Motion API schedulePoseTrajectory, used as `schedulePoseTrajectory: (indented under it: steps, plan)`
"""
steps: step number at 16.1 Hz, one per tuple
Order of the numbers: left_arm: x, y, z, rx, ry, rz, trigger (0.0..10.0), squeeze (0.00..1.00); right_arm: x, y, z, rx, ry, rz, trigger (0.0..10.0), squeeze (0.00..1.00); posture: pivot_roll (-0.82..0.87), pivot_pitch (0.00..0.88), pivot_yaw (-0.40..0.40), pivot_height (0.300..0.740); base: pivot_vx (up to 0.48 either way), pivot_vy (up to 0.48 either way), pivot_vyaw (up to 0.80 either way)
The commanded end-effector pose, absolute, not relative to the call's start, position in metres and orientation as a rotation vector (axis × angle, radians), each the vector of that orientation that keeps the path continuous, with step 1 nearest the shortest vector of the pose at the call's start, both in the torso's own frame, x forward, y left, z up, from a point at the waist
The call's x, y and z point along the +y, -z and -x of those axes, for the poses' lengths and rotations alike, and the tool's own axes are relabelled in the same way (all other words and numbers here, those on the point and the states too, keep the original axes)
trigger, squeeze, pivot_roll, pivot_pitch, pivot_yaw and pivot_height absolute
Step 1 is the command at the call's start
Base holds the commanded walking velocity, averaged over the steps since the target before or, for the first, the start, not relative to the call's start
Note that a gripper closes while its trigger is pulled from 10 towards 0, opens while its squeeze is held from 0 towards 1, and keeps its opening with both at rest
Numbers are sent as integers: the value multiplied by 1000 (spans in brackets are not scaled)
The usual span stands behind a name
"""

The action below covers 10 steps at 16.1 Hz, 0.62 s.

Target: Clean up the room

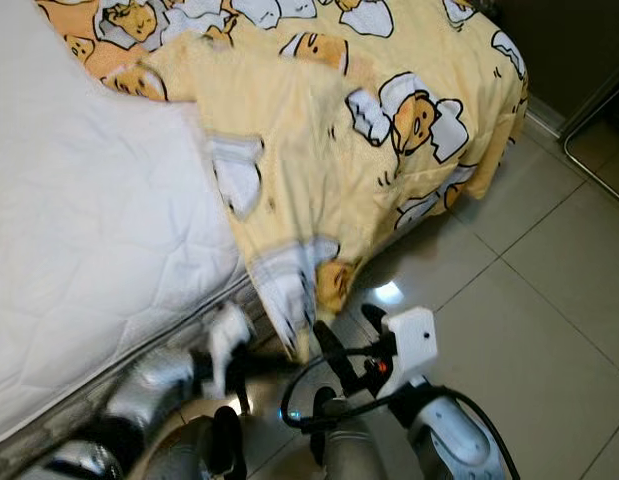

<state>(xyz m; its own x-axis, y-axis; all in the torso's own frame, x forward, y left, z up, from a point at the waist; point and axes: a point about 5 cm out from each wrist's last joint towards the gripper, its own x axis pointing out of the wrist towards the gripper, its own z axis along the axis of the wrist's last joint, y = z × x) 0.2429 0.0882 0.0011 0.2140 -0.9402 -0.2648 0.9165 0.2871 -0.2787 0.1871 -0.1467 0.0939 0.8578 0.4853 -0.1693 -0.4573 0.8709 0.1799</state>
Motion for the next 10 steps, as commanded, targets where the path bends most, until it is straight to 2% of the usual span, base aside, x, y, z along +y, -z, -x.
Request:
schedulePoseTrajectory:
  steps: [1, 4, 7, 10]
  plan:
    - [86, 7, -228, 442, 1382, 23, 0, 0, -147, -95, -183, 220, -505, -144, 10000, 0, -230, 226, 5, 740, 0, 0, 0]
    - [84, 18, -201, 477, 1518, -42, 0, 0, -145, -93, -182, 225, -511, -144, 10000, 0, -228, 222, 7, 740, 0, 0, 0]
    - [80, 22, -188, 472, 1594, -99, 0, 0, -141, -93, -182, 227, -527, -147, 10000, 0, -228, 212, 7, 740, 0, 0, 0]
    - [76, 23, -184, 480, 1574, -54, 0, 0, -140, -92, -182, 230, -534, -147, 10000, 0, -228, 208, 10, 740, 0, 0, 0]
